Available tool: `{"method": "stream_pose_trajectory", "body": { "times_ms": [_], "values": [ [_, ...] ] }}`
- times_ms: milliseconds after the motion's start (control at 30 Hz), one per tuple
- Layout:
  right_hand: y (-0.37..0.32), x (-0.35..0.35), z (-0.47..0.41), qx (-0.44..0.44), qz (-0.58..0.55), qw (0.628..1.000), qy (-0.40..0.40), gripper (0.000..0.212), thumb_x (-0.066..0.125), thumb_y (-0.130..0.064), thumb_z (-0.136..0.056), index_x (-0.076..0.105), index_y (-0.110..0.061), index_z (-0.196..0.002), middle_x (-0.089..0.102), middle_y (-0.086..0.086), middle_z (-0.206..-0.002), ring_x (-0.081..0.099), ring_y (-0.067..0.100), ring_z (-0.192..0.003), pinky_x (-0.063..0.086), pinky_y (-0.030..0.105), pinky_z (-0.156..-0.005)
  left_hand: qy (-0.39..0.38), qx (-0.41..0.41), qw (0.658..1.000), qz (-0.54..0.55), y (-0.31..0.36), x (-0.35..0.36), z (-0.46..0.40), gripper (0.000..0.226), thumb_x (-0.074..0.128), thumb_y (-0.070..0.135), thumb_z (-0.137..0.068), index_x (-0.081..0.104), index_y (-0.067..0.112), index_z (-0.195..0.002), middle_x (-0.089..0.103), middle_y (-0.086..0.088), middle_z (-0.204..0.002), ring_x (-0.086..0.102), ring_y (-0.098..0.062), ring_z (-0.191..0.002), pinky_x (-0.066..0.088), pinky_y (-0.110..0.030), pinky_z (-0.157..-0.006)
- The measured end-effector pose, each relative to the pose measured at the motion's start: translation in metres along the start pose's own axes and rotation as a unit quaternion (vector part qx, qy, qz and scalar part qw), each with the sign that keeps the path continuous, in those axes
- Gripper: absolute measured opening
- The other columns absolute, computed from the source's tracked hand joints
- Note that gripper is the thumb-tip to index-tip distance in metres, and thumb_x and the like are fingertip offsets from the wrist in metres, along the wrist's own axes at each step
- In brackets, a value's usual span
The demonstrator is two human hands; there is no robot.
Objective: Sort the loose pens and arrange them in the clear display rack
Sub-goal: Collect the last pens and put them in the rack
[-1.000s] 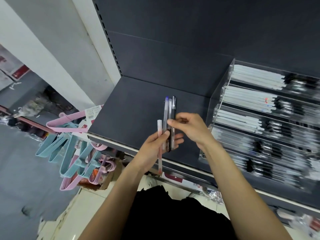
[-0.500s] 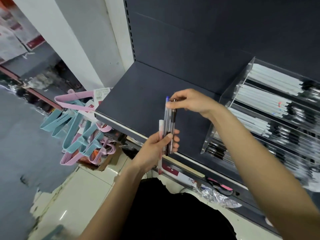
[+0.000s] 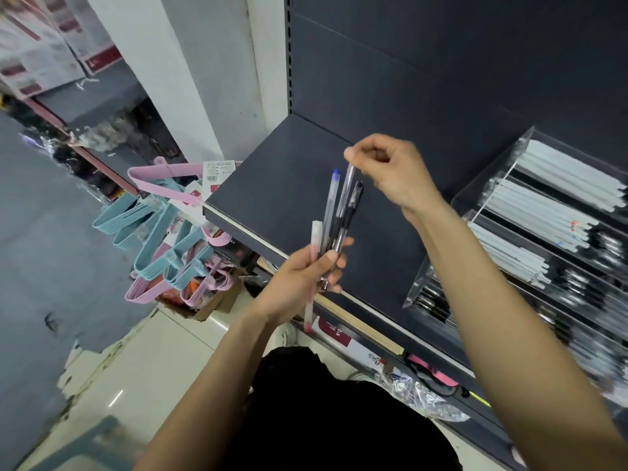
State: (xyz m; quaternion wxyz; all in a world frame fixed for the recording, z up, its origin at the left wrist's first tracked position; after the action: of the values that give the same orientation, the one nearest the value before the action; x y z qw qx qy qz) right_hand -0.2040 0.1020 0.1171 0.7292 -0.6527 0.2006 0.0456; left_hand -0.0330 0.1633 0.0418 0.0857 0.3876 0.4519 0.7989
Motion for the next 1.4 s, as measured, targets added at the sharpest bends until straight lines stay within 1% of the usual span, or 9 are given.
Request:
{"method": "stream_pose_trajectory", "body": {
  "times_ms": [100, 200, 333, 600, 833, 967, 1167, 1267, 1400],
  "values": [
    [-0.007, -0.016, 0.005, -0.004, -0.039, 0.994, 0.098, 0.017, 0.061, -0.025, -0.091, 0.057, -0.019, -0.076, 0.053, -0.010, -0.054, 0.043, 0.004, -0.046, 0.034, 0.015, -0.044, 0.000, -0.019, 0.999, -0.036, -0.011, -0.002, 0.000, 0.028, 0.042, 0.015, -0.096, 0.056, 0.011, -0.121, 0.055, 0.007, -0.076, 0.051, -0.006, -0.065, 0.050, -0.022, -0.069],
    [-0.004, -0.030, 0.021, -0.002, -0.077, 0.985, 0.155, 0.016, 0.061, -0.012, -0.089, 0.057, -0.018, -0.075, 0.062, -0.005, -0.057, 0.056, 0.011, -0.049, 0.042, 0.021, -0.046, 0.096, 0.001, 0.995, 0.036, -0.017, -0.006, -0.007, 0.026, 0.036, 0.007, -0.101, 0.059, 0.008, -0.113, 0.061, 0.001, -0.082, 0.063, -0.010, -0.073, 0.055, -0.026, -0.075],
    [0.031, 0.003, 0.057, 0.055, -0.132, 0.982, 0.125, 0.017, 0.068, 0.000, -0.082, 0.059, -0.014, -0.076, 0.069, 0.002, -0.068, 0.068, 0.016, -0.066, 0.053, 0.024, -0.062, 0.182, 0.060, 0.964, 0.185, -0.013, -0.006, -0.023, 0.024, 0.035, 0.006, -0.102, 0.058, 0.007, -0.109, 0.073, -0.005, -0.097, 0.071, -0.019, -0.090, 0.057, -0.028, -0.079],
    [0.066, 0.052, 0.088, 0.055, -0.032, 0.989, 0.135, 0.012, 0.072, -0.014, -0.082, 0.071, -0.017, -0.094, 0.072, -0.012, -0.085, 0.067, -0.001, -0.082, 0.052, 0.016, -0.076, 0.214, 0.099, 0.949, 0.211, -0.010, 0.007, -0.039, 0.026, 0.035, 0.009, -0.102, 0.055, 0.010, -0.119, 0.067, -0.006, -0.118, 0.064, -0.019, -0.110, 0.052, -0.033, -0.093],
    [0.073, 0.053, 0.089, 0.079, -0.019, 0.991, 0.104, 0.012, 0.073, -0.014, -0.081, 0.069, -0.020, -0.090, 0.071, -0.012, -0.085, 0.068, 0.004, -0.081, 0.059, 0.031, -0.076, 0.216, 0.079, 0.945, 0.231, -0.017, 0.008, -0.040, 0.029, 0.034, 0.012, -0.103, 0.054, 0.009, -0.123, 0.068, -0.005, -0.118, 0.064, -0.018, -0.111, 0.050, -0.034, -0.096],
    [0.074, 0.052, 0.096, 0.095, -0.035, 0.993, 0.068, 0.010, 0.074, -0.012, -0.080, 0.068, -0.020, -0.085, 0.072, -0.009, -0.083, 0.069, 0.005, -0.079, 0.058, 0.032, -0.078, 0.199, 0.082, 0.939, 0.270, -0.019, 0.010, -0.042, 0.026, 0.035, 0.014, -0.103, 0.054, 0.009, -0.121, 0.068, -0.001, -0.095, 0.068, -0.014, -0.091, 0.056, -0.029, -0.075],
    [0.049, 0.020, 0.077, 0.012, 0.045, 0.996, 0.078, 0.003, 0.071, -0.027, -0.082, 0.068, -0.025, -0.082, 0.066, -0.006, -0.090, 0.062, 0.001, -0.080, 0.047, 0.013, -0.072, 0.199, 0.072, 0.972, 0.106, -0.027, 0.003, -0.039, 0.026, 0.036, 0.011, -0.103, 0.056, 0.007, -0.118, 0.057, 0.002, -0.077, 0.061, -0.010, -0.072, 0.054, -0.026, -0.077],
    [0.037, 0.018, 0.042, -0.042, 0.112, 0.992, 0.025, 0.016, 0.068, -0.029, -0.085, 0.068, -0.030, -0.101, 0.058, -0.007, -0.104, 0.055, 0.009, -0.092, 0.044, 0.017, -0.078, 0.167, 0.034, 0.985, 0.033, -0.032, 0.005, -0.033, 0.025, 0.037, 0.011, -0.103, 0.059, 0.012, -0.115, 0.059, 0.001, -0.079, 0.060, -0.009, -0.069, 0.052, -0.025, -0.074],
    [0.042, 0.025, 0.005, 0.004, 0.192, 0.979, -0.068, 0.024, 0.062, -0.042, -0.087, 0.067, -0.034, -0.108, 0.048, -0.004, -0.113, 0.040, 0.013, -0.113, 0.034, 0.022, -0.090, 0.123, 0.014, 0.992, -0.013, -0.033, 0.013, -0.027, 0.025, 0.037, 0.012, -0.103, 0.059, 0.013, -0.116, 0.060, 0.005, -0.078, 0.059, -0.010, -0.072, 0.051, -0.024, -0.074]
  ]
}}
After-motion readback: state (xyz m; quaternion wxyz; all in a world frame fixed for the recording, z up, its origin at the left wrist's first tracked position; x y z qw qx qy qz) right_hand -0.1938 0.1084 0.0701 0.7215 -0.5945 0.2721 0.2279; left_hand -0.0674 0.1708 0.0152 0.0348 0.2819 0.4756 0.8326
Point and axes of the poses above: each hand's wrist, its own z-axis away from the middle knuckle, its own x-axis out of the palm, y = z × x, the point moved 2 cm from there along -z, towards the middle knuckle
